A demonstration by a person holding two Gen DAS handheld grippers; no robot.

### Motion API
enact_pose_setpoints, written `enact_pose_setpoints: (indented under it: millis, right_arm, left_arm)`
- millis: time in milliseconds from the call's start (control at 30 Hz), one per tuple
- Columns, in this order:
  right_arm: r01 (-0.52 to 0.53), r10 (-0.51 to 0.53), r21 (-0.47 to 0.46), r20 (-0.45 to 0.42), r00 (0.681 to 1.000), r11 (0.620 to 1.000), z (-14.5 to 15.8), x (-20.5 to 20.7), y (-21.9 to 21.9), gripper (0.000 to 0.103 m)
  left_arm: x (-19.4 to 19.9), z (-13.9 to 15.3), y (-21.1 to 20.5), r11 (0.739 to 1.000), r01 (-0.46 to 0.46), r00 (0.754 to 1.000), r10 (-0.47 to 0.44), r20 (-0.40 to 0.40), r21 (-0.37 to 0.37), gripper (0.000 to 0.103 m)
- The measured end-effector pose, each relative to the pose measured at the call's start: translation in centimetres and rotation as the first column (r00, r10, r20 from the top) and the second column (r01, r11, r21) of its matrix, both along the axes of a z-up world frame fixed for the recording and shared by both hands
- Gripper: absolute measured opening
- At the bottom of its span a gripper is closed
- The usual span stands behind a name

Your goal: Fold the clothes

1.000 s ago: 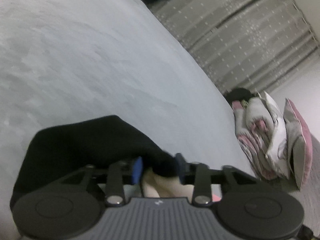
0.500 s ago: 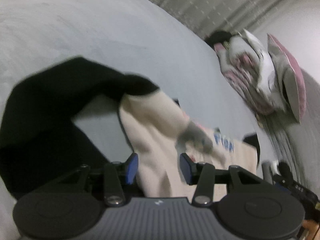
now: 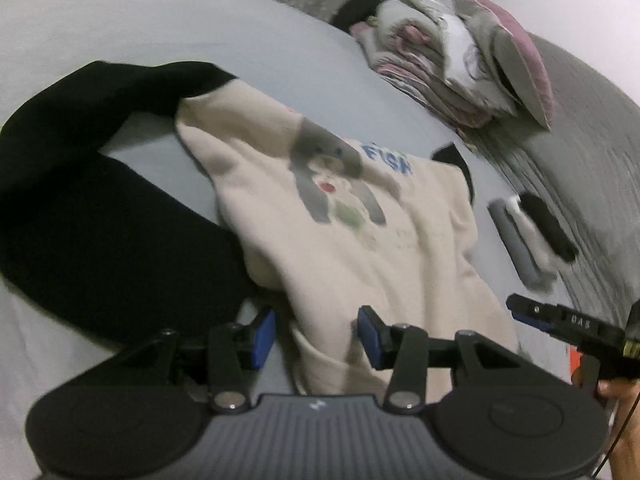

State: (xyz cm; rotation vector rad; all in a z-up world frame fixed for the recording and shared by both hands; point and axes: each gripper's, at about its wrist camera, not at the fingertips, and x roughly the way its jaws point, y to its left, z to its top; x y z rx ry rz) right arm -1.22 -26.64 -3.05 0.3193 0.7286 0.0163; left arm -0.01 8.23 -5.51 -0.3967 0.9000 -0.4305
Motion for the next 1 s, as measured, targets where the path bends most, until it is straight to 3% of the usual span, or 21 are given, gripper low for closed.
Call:
enact_pose_setpoints:
  millis: [167, 333, 367, 433, 733, 833, 1000]
  right_arm:
    - [0.004, -0.006, 0.091, 0.022, 1.000, 0.996, -1.1, -2.0, -0.5, 0.052]
    - [-0.047, 0.040, 0.170, 0.046, 0.998, 0.984, -2.6, -3.2, -0.2, 0.052]
    - [-0.061, 0.055, 0.159, 0.042, 0.998, 0.985, -2.8, -3.1, 0.2, 0.047]
    - [-0.091, 0.087, 0.127, 0.038, 0.995, 0.988, -2.9, -3.0, 1.0, 0.022]
    - [-0.143, 0.113, 0.138, 0.209, 0.971, 0.980, 1.6, -5.8, -0.8, 0.016]
    - [-0.151, 0.126, 0.106, 0.211, 0.969, 0.983, 2.5, -6.9, -1.3, 0.016]
    - [-0.108, 0.101, 0.054, 0.127, 0.987, 0.993, 2.2, -7.8, -2.6, 0.016]
  left_arm:
    - [-1.8, -0.4, -1.3, 0.998, 0.052, 0.998, -0.053, 0.016, 0.041, 0.039]
    - [-2.8, -0.3, -1.4, 0.998, 0.043, 0.999, -0.042, -0.025, 0.042, 0.021]
    - [-3.1, 0.0, -1.3, 0.999, 0.034, 0.999, -0.033, -0.033, 0.041, 0.020]
    - [-3.8, 0.6, -1.1, 0.999, 0.016, 0.999, -0.014, -0.049, 0.039, 0.019]
    - [-8.8, 5.1, 0.0, 0.998, -0.053, 0.997, 0.054, -0.047, 0.019, 0.019]
    - [-10.5, 5.8, -1.0, 1.000, 0.002, 0.999, -0.001, -0.050, 0.031, 0.020]
    - [-13.1, 4.6, -3.0, 0.976, 0.167, 0.982, -0.152, -0.115, 0.139, 0.020]
